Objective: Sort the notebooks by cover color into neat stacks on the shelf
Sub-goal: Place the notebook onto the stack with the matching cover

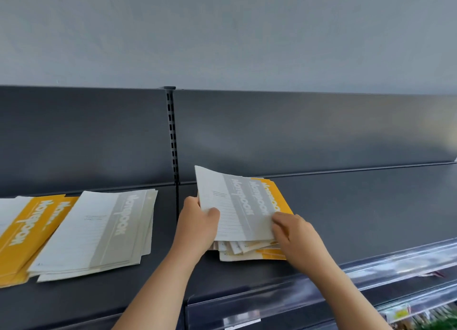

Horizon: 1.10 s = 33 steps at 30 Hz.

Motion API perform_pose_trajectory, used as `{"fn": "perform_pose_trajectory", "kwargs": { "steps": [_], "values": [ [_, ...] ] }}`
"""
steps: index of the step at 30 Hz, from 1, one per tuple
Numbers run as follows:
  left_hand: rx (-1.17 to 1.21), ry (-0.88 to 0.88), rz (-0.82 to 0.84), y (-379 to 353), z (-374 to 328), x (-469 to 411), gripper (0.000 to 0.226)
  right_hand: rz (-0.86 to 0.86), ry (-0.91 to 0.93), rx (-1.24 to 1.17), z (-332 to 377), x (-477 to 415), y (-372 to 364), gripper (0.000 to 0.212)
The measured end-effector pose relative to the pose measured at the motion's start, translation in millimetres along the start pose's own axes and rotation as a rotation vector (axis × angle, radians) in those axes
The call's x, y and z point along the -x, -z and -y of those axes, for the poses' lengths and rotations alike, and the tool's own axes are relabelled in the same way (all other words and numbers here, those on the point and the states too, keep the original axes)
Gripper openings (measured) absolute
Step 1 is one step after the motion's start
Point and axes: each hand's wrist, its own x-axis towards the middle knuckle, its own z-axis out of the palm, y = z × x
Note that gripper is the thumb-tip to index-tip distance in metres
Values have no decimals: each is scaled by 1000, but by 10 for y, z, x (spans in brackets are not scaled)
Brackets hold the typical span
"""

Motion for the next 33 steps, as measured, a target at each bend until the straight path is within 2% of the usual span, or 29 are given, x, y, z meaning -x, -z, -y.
{"fn": "perform_pose_trajectory", "kwargs": {
  "steps": [4, 9, 12, 17, 25, 30, 33],
  "values": [
    [17, 9, 34, -41, 21, 53, 27, -23, 25, -57, 44, 29, 7, 22],
    [103, -14, 22, 67, 5, 129, 15, -4, -23, -62, 87, -15, 38, 18],
    [200, -20, 19, 178, 12, 181, 13, -6, 17, -121, 246, -39, 28, 11],
    [249, -91, -102, 578, 71, 252, 20, -127, 148, -302, 667, -78, -71, 28],
    [-48, -132, -298, 1516, 511, 259, 24, -48, 256, -401, 1558, -63, -685, 28],
    [-235, -111, -321, 1919, 753, 166, 31, 31, 229, -382, 1942, -23, -1018, 34],
    [-364, -95, -319, 2028, 865, 75, 30, 60, 191, -334, 2051, -54, -1159, 28]
  ]
}}
